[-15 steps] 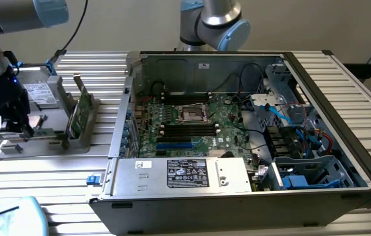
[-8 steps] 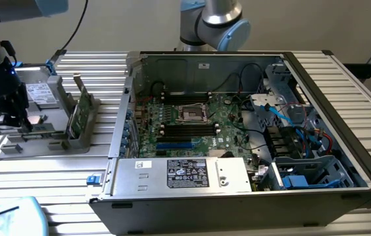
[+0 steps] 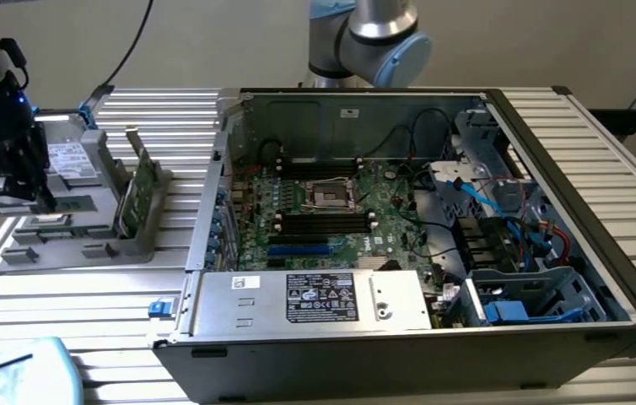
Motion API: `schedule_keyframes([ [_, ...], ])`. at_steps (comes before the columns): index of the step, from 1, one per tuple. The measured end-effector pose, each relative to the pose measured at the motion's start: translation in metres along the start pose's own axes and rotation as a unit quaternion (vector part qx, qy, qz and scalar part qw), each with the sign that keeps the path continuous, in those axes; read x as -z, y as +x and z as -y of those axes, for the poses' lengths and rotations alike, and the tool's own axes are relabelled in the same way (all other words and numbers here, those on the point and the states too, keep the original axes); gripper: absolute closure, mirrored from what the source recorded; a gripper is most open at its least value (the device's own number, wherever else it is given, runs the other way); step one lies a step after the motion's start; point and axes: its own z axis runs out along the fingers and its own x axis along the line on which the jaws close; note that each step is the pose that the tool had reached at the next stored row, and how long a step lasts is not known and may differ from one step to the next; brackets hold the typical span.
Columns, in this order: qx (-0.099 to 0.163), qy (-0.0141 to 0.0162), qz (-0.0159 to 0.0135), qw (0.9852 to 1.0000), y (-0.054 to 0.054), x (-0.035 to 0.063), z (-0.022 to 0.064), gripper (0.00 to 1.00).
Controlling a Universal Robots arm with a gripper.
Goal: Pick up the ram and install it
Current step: 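Pick up the ram and move it above insertion slot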
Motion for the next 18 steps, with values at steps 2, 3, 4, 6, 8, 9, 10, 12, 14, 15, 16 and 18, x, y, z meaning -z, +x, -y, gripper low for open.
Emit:
schedule_keyframes([
  [2,0.0,-0.0012,0.0003,1.0,0.001,0.0072,0.0069,0.85],
  [3,0.0,-0.0018,0.0004,1.0,0.002,0.0111,0.0105,0.85],
  [4,0.0,-0.0023,0.0005,1.0,0.002,0.015,0.0141,0.85],
  [6,0.0,-0.0032,0.0008,1.0,0.003,0.0222,0.0215,0.85],
  [8,0.0,-0.0034,0.0012,1.0,0.005,0.0268,0.0291,0.85],
  [9,0.0,-0.0034,0.0013,1.0,0.005,0.0288,0.032,0.85],
  [10,0.0,-0.0037,0.0014,1.0,0.006,0.0304,0.034,0.85],
  [12,0.0,-0.0046,0.0015,1.0,0.007,0.0343,0.0379,0.85],
  [14,0.0,-0.006,0.0017,1.0,0.008,0.0386,0.0431,0.85],
  [15,0.0,-0.0069,0.0018,1.0,0.009,0.041,0.0467,0.85],
  [16,0.0,-0.0076,0.0019,1.0,0.01,0.0432,0.05,0.85],
  [18,0.0,-0.0089,0.0022,1.0,0.012,0.0471,0.0571,0.85],
])
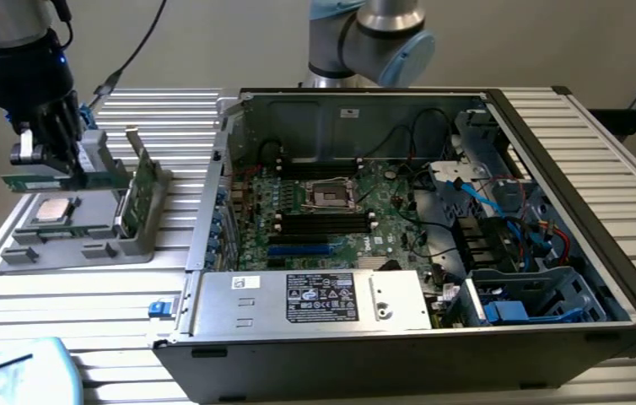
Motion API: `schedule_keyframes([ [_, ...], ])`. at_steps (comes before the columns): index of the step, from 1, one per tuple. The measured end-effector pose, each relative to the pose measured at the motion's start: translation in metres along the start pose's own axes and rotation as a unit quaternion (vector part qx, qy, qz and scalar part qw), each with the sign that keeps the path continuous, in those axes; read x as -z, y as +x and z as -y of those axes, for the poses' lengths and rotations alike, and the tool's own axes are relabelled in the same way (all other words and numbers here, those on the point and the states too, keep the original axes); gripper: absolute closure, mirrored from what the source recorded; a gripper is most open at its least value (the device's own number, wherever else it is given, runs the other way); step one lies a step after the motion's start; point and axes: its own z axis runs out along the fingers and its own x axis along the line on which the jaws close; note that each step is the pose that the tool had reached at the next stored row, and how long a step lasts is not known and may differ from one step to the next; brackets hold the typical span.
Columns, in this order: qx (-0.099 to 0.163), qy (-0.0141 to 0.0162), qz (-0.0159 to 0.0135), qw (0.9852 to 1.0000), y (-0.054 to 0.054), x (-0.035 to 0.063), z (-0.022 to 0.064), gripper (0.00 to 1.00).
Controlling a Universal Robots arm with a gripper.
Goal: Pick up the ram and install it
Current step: 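Pick up the ram and move it above insertion slot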
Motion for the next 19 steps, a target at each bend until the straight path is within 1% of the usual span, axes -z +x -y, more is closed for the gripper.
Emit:
schedule_keyframes([
  [5,0.0,-0.0024,0.0009,1.0,0.004,0.0094,0.0185,0.85],
  [10,0.0,-0.0045,0.0017,1.0,0.008,0.0211,0.0376,0.85],
  [19,0.0,-0.0088,0.0032,1.0,0.014,0.0549,0.0697,0.85],
])
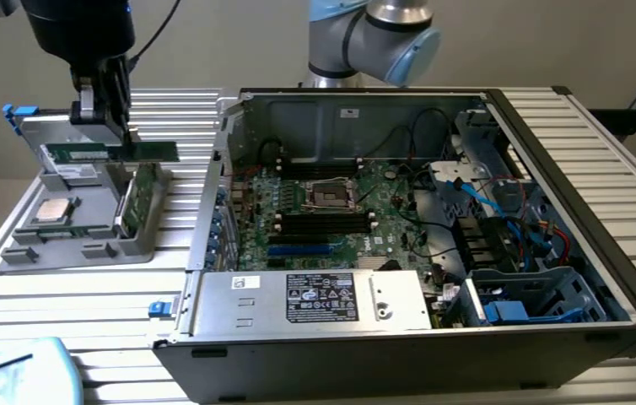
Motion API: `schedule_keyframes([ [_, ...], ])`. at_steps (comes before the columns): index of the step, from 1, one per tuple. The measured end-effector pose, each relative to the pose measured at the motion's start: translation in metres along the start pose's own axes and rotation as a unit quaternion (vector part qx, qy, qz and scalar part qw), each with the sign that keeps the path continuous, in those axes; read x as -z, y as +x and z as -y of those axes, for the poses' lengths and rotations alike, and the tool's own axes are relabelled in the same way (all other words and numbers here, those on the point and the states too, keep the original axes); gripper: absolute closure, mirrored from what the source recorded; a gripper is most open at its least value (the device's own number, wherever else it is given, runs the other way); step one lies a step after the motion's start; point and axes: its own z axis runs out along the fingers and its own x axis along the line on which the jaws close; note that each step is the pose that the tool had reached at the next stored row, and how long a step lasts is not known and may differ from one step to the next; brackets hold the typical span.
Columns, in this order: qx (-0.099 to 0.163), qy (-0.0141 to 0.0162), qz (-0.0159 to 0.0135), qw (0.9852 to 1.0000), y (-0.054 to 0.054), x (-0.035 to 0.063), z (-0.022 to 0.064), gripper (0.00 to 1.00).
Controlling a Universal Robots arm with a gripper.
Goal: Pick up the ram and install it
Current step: 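Pick up the ram and move it above insertion slot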
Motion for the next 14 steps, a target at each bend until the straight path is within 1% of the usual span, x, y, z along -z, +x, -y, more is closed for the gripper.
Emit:
schedule_keyframes([
  [2,0.0,-0.0015,0.0004,1.0,0.001,0.006,0.0063,0.85],
  [3,0.0,-0.0029,0.0007,1.0,0.002,0.0078,0.009,0.85],
  [7,0.0,-0.0091,0.0016,1.0,0.005,0.0114,0.0204,0.85],
  [11,0.0,-0.0164,0.0027,0.9999,0.008,0.0136,0.032,0.85],
  [14,0.0,-0.0205,0.0035,0.9998,0.01,0.015,0.0412,0.85],
])
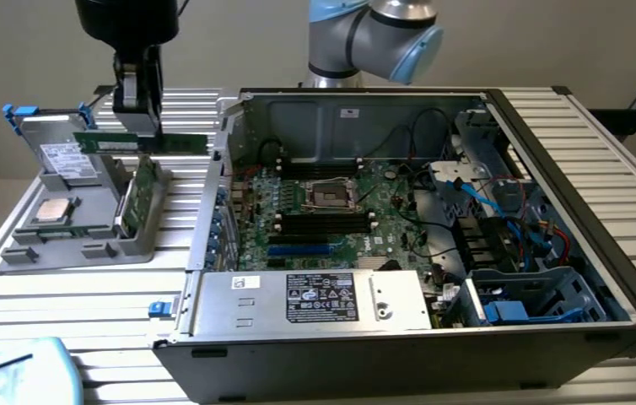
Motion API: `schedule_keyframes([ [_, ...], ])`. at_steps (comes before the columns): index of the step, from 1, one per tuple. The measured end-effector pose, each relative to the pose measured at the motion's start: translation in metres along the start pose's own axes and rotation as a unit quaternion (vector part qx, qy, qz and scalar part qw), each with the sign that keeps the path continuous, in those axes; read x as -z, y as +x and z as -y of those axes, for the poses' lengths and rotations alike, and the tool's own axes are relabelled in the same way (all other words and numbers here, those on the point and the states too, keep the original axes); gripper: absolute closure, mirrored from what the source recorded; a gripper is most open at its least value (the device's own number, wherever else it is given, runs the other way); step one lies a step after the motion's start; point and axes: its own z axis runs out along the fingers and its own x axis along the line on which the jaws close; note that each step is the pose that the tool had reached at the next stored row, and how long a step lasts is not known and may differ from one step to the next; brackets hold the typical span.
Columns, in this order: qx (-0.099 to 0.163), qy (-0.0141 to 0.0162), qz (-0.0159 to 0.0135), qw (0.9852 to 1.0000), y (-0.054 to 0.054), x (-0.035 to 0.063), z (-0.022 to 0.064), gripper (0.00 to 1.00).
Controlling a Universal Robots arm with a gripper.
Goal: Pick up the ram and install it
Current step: 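Pick up the ram and move it above insertion slot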
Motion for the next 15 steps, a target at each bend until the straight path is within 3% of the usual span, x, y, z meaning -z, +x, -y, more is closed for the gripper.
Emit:
schedule_keyframes([
  [9,0.0,-0.0088,0.003,1.0,0.005,0.0061,0.0319,0.85],
  [13,0.001,-0.0108,0.0055,0.9999,0.008,0.0095,0.0468,0.85],
  [15,0.001,-0.0108,0.0081,0.9999,0.009,0.0118,0.0554,0.85],
])
